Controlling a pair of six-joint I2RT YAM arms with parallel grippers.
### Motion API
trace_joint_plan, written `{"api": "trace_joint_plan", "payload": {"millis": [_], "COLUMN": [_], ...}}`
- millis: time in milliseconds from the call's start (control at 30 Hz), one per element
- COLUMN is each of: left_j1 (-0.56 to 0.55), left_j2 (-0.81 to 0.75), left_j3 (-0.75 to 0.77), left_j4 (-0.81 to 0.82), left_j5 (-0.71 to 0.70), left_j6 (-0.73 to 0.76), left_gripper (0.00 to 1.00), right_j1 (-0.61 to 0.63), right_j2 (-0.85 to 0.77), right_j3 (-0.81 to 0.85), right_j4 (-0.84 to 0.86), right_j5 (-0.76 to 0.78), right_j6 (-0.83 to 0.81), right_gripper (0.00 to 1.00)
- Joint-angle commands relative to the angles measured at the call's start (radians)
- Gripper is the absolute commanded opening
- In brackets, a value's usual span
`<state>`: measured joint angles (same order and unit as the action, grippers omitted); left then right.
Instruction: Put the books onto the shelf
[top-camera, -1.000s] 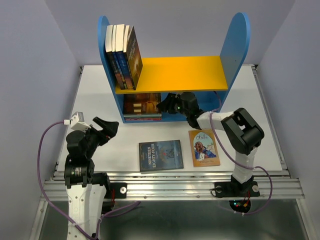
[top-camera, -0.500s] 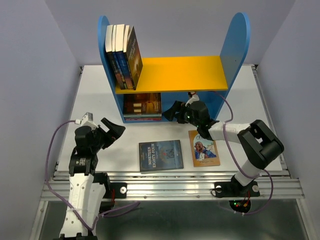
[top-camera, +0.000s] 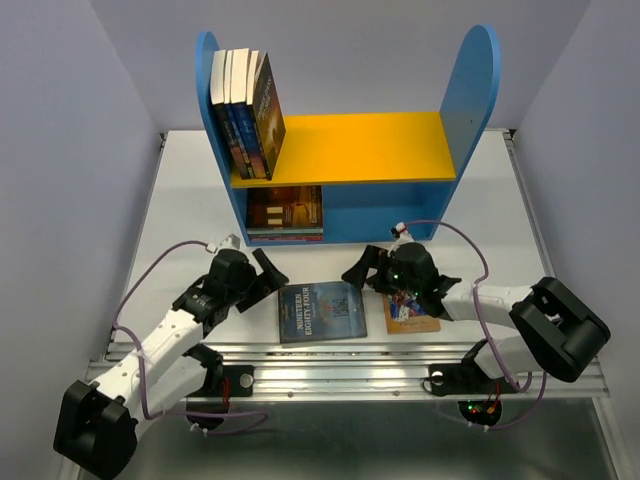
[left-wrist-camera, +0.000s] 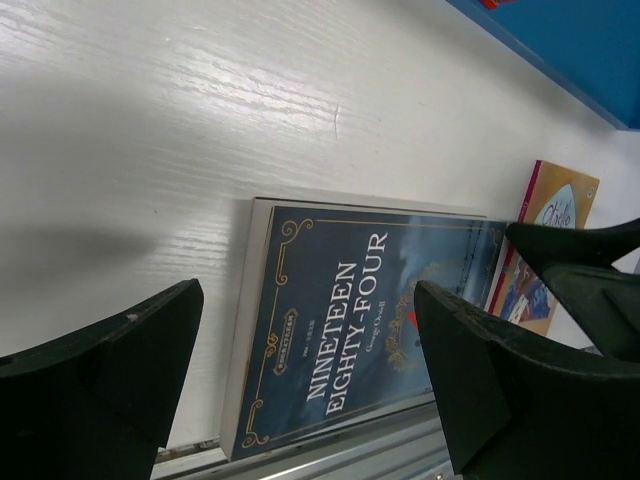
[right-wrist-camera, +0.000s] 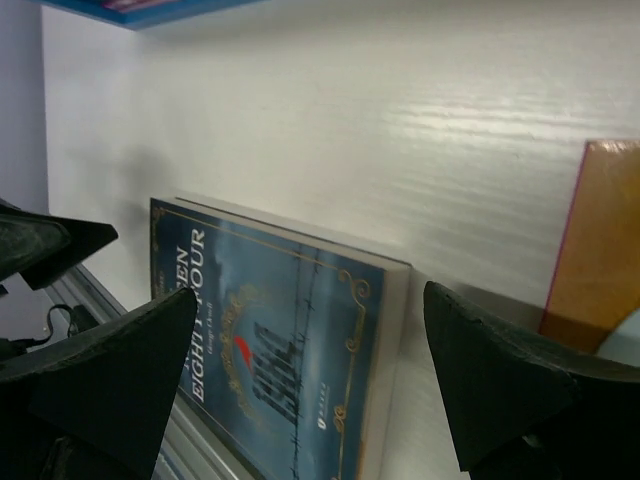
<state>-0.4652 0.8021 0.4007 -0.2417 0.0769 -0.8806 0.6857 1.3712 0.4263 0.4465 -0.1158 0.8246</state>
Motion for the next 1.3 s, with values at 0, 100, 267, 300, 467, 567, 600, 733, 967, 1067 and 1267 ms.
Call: {"api": "trace_joint_plan", "payload": {"millis": [0,100,267,300,467,567,600,733,967,1067,1267], "left_j1": [-0.018,-0.027,-0.059,-0.064,-0.098,-0.121,-0.125,-0.130,-0.138,-0.141,-0.141], "left_j2": [0.028,0.048,0.097,0.101,0.152,0.213,0.226,0.258,0.210,0.212,0.220], "left_j3": [-0.040,-0.079,-0.120,-0.128,-0.152,-0.151,-0.148,-0.145,-0.165,-0.161,-0.138], "left_j4": [0.074,0.143,0.225,0.234,0.343,0.370,0.372,0.361,0.358,0.358,0.351], "left_j5": [-0.039,0.014,0.043,0.047,0.063,0.063,0.061,0.037,-0.002,-0.009,-0.019], "left_j6": [-0.029,-0.032,-0.044,-0.050,-0.067,-0.067,-0.067,-0.083,-0.121,-0.127,-0.115], "left_gripper": [0.99,0.98,0.83,0.83,0.74,0.62,0.58,0.36,0.34,0.34,0.34], "right_j1": [0.031,0.041,0.051,0.051,0.061,0.072,0.072,0.081,0.100,0.100,0.100], "right_j2": [-0.034,-0.011,0.042,0.048,0.039,0.014,0.008,-0.027,-0.156,-0.198,-0.184], "right_j3": [-0.040,-0.041,-0.037,-0.034,-0.023,-0.018,-0.017,0.031,0.080,0.085,0.039], "right_j4": [-0.031,-0.031,0.018,0.021,0.012,0.018,0.027,-0.006,-0.092,-0.139,-0.195], "right_j5": [-0.010,-0.015,-0.048,-0.057,-0.047,-0.061,-0.071,-0.122,-0.131,-0.139,-0.119], "right_j6": [0.045,0.062,0.087,0.090,0.113,0.123,0.123,0.114,0.085,0.079,0.077], "right_gripper": [1.00,1.00,1.00,1.00,1.00,1.00,1.00,1.00,1.00,0.99,0.90]}}
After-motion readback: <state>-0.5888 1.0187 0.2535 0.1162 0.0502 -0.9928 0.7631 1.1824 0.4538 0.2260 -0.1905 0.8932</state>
